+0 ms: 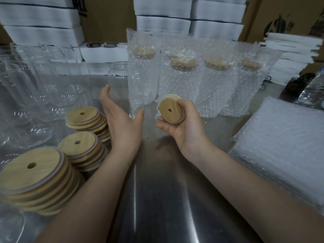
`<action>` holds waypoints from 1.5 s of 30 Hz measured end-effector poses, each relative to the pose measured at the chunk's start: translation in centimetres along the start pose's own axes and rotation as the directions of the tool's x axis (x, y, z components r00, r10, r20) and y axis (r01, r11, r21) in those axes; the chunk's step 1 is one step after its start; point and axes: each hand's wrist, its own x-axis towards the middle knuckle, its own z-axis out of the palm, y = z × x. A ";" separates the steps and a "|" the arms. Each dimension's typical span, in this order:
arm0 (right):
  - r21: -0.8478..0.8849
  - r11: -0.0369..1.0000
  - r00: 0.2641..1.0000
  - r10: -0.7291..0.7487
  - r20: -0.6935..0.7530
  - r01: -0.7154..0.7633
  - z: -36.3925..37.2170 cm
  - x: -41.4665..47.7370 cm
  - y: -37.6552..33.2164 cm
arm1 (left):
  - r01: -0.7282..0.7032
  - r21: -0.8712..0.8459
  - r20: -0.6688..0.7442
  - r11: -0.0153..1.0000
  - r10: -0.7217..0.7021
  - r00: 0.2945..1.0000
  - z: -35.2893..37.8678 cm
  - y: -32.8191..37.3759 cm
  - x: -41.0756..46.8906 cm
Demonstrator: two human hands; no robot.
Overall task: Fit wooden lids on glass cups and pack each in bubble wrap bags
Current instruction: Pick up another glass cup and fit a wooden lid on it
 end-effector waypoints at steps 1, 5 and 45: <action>0.000 1.000 1.000 0.000 0.000 0.000 0.0 0.0 0.0 | 0.015 -0.006 0.003 1.000 -0.015 1.000 0.0 0.0 0.0; 0.005 0.999 0.999 -0.044 0.000 0.044 0.0 -0.2 0.0 | 0.066 0.031 0.007 0.997 -0.067 0.998 0.0 0.1 0.1; -0.573 0.441 0.671 -0.686 0.281 0.691 0.0 -1.3 -1.2 | -0.319 0.161 0.159 0.934 0.294 0.942 0.0 2.1 -1.8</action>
